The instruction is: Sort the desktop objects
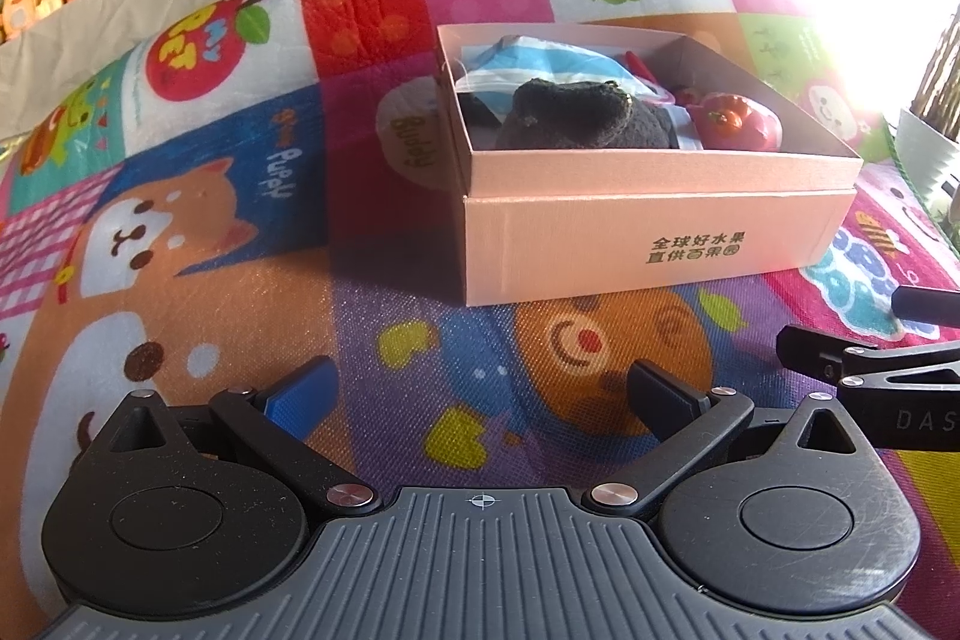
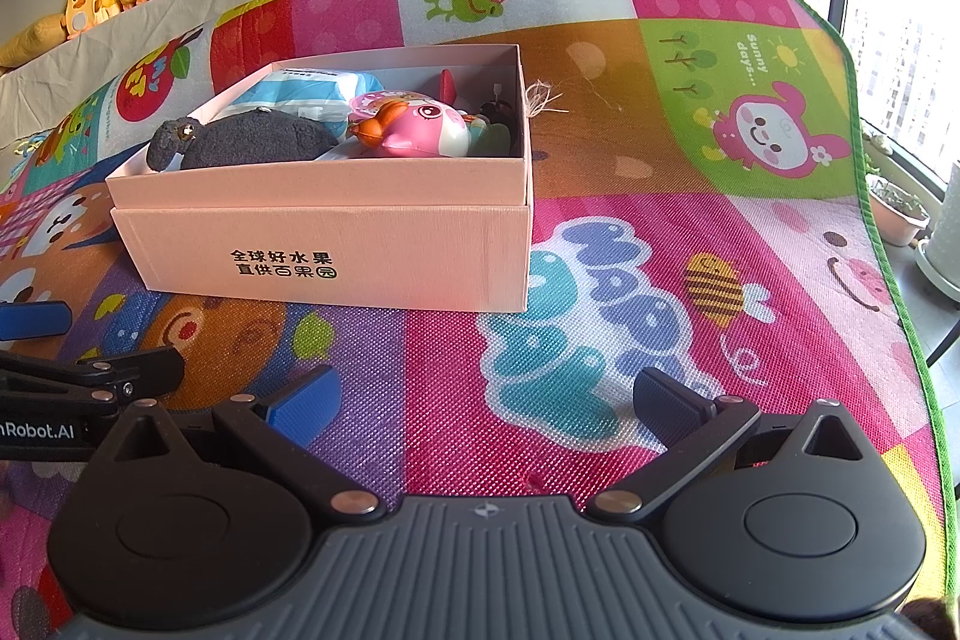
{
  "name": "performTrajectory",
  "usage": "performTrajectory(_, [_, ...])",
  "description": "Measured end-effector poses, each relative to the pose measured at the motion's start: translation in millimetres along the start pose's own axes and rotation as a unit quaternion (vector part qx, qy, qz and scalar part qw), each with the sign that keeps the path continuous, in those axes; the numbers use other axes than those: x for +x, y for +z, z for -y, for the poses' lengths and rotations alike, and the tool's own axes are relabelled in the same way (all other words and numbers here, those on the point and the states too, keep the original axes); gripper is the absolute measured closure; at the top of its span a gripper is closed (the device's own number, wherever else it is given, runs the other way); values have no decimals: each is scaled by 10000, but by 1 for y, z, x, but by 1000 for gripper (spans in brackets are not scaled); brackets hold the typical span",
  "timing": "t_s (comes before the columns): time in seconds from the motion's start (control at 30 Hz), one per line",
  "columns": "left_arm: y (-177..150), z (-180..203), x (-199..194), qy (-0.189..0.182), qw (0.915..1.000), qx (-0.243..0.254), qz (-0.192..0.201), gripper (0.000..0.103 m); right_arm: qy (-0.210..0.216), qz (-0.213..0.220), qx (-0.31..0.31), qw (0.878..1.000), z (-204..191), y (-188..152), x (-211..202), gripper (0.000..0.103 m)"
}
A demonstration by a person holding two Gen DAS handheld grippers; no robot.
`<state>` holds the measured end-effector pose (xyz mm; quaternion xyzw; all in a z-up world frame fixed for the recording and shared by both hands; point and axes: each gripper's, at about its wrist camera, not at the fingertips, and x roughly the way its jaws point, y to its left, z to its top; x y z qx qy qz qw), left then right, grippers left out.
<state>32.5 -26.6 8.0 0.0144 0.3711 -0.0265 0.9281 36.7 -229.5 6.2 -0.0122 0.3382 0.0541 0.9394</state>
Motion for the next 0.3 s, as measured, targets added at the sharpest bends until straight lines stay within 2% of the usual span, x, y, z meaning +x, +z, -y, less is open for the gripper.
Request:
performTrajectory(0.17, [3,3,0,111,9997,-106,-177,0,-1,0,-2,10000,0,0,0,0])
performTrajectory(0.3, [-3,2,-3,82,9999,-66,-30,0,-1,1,-1,10000,0,0,0,0])
